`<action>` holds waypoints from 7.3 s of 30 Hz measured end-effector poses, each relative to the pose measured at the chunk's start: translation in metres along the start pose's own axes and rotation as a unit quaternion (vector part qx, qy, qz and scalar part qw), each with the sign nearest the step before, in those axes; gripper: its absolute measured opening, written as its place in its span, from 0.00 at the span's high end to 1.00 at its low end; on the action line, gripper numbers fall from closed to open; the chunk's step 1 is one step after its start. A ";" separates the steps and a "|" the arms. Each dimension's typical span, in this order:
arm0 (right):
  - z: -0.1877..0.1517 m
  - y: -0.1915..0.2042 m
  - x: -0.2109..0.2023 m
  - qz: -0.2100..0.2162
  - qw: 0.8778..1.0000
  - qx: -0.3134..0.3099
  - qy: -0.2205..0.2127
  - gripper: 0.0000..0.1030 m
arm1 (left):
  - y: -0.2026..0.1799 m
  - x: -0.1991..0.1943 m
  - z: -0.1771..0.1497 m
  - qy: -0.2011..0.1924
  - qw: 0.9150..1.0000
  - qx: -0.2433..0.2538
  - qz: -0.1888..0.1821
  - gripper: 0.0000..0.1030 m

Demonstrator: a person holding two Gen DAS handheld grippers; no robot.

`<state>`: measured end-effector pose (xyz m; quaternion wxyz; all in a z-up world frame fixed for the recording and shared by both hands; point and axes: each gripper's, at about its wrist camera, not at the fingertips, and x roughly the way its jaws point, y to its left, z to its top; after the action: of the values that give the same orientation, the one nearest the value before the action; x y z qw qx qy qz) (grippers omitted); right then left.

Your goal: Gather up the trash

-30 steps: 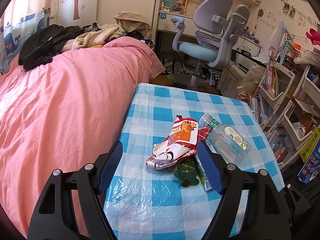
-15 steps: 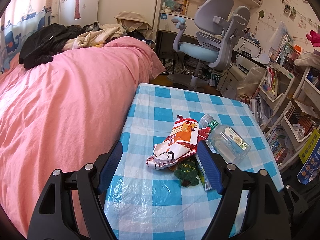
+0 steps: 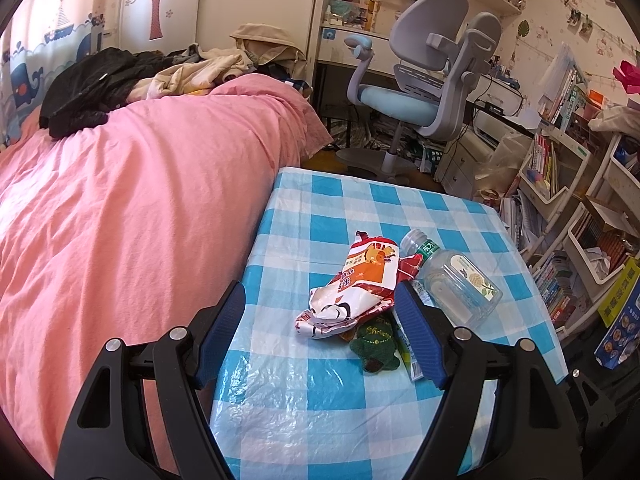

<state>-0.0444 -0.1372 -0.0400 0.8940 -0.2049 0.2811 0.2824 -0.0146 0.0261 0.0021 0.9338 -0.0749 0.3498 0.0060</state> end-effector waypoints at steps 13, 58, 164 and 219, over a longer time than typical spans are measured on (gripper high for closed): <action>-0.001 0.003 -0.001 0.000 1.000 -0.002 0.001 0.24 | 0.001 -0.003 0.000 -0.001 1.000 -0.001 -0.001 0.29; -0.003 -0.022 0.014 -0.012 0.999 0.032 0.017 0.24 | 0.036 0.025 0.005 0.037 0.999 -0.005 0.017 0.29; -0.053 0.056 0.003 0.136 0.981 0.043 0.129 0.44 | 0.042 -0.049 -0.066 0.033 0.998 0.022 -0.042 0.79; -0.055 0.010 -0.032 -0.003 0.995 0.087 0.049 0.23 | 0.017 -0.064 -0.104 0.028 0.998 0.045 0.030 0.33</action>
<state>-0.0935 -0.1711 -0.0634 0.8945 -0.1407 0.3479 0.2432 -0.1316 0.0305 -0.0356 0.9254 -0.0221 0.3780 0.0161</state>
